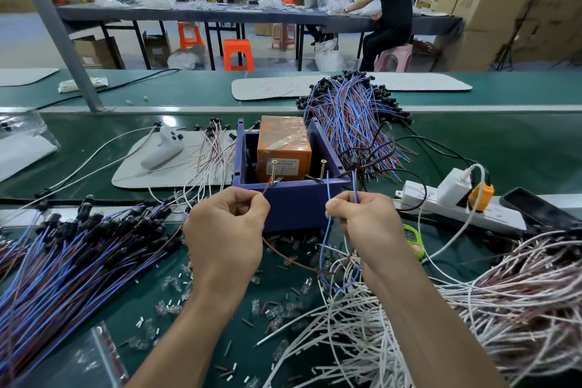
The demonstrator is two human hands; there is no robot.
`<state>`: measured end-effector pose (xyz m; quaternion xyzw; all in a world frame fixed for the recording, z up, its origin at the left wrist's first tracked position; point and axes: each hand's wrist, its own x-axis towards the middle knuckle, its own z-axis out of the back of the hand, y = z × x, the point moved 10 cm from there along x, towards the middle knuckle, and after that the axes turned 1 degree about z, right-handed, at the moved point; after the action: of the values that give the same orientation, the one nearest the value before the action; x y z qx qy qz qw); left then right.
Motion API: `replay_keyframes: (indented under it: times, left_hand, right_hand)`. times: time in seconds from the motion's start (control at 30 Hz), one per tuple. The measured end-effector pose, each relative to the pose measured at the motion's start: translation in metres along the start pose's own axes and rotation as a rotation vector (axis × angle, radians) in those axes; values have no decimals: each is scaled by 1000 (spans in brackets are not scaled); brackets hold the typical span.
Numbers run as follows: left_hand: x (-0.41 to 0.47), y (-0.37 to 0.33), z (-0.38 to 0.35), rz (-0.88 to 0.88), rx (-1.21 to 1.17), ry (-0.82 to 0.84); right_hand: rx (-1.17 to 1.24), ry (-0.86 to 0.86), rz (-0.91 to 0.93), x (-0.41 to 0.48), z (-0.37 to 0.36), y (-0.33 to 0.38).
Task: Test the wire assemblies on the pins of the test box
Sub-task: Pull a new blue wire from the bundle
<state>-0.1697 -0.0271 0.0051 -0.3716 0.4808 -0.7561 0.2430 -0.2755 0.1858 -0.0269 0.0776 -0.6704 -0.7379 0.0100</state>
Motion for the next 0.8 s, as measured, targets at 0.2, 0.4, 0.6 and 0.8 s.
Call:
replay_keyframes:
  times: [0.2, 0.4, 0.6, 0.8]
  left_hand:
    - [-4, 12, 7, 119, -184, -51]
    - [-32, -5, -21, 132, -266, 211]
    - [-83, -43, -85, 119, -245, 682]
    - [-110, -68, -109, 173, -196, 794]
  right_hand:
    - [107, -83, 104, -15, 19, 8]
    - [117, 81, 224, -48, 18, 14]
    - [201, -92, 251, -60, 57, 13]
    - [307, -202, 191, -75, 104, 7]
